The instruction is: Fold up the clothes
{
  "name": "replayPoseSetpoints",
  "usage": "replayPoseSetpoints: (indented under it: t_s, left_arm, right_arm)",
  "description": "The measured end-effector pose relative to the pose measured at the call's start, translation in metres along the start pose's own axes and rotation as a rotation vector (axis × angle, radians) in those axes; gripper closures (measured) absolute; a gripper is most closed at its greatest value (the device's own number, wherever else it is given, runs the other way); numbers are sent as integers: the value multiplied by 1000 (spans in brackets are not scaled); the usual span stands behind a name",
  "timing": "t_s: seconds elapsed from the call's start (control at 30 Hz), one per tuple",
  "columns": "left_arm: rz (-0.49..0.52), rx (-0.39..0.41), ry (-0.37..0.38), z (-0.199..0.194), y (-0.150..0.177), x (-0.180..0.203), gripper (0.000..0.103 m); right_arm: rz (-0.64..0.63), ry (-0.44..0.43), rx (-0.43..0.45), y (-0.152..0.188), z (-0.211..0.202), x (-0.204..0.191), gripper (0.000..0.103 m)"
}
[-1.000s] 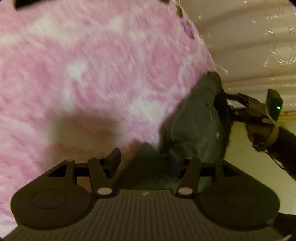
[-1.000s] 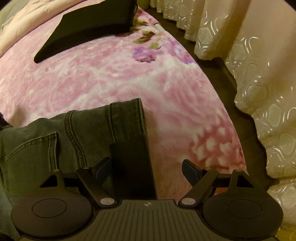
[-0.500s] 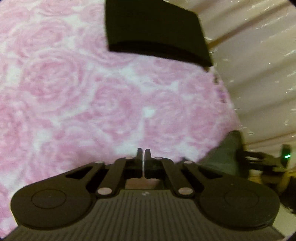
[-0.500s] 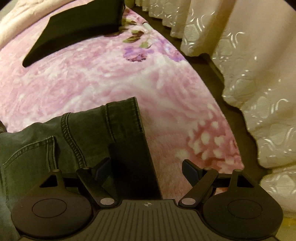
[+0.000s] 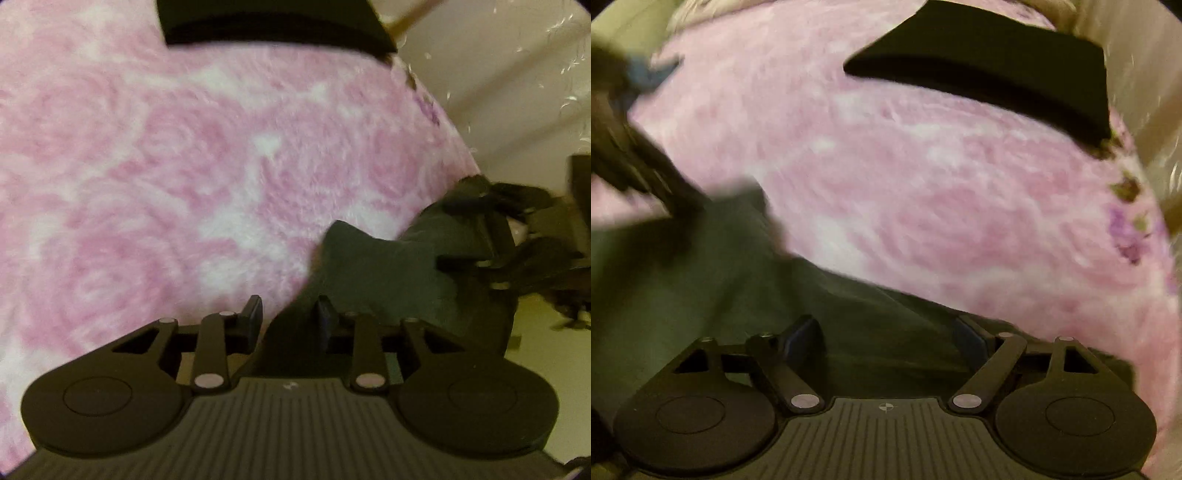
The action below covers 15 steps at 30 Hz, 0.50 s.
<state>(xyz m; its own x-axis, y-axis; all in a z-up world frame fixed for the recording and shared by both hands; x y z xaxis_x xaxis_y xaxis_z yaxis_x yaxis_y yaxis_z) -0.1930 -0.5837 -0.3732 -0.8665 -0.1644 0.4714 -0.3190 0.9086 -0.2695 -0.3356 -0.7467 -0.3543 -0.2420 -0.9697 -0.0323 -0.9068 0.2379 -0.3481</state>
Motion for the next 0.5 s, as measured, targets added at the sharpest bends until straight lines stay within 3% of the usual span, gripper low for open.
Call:
replayPoseSetpoints:
  t_s: [0.1, 0.2, 0.3, 0.33, 0.37, 0.5]
  left_arm:
    - [31, 41, 33, -21, 13, 11, 79]
    - [60, 36, 83, -15, 26, 24, 79]
    - [44, 18, 43, 6, 35, 13, 79]
    - [37, 12, 27, 13, 37, 9, 85]
    - [31, 6, 12, 20, 40, 5, 98]
    - [-31, 4, 14, 22, 44, -11, 100]
  right_arm:
    - [-16, 45, -3, 1, -8, -1, 25]
    - [22, 79, 32, -13, -21, -5, 25]
    - [34, 28, 104, -33, -28, -24, 25]
    - [24, -1, 115, -38, -26, -34, 25]
    - [14, -29, 125, -42, -24, -44, 25]
    - [-30, -88, 136, -44, -12, -77, 25]
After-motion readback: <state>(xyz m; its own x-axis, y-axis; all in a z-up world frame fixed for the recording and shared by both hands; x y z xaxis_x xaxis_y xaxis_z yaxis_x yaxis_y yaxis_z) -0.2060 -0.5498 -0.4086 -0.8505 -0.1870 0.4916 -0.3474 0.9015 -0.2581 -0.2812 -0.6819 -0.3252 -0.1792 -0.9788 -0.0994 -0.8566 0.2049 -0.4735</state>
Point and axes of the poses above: each gripper's, at about its wrist camera, not at the fingertips, and z roughly the way its jaws point, x to its right, y to its underside, the point moved 8 cm from there along z, roughly the way its jaws point, and after that the axes turned 1 degree about z, right-handed, at the moved point
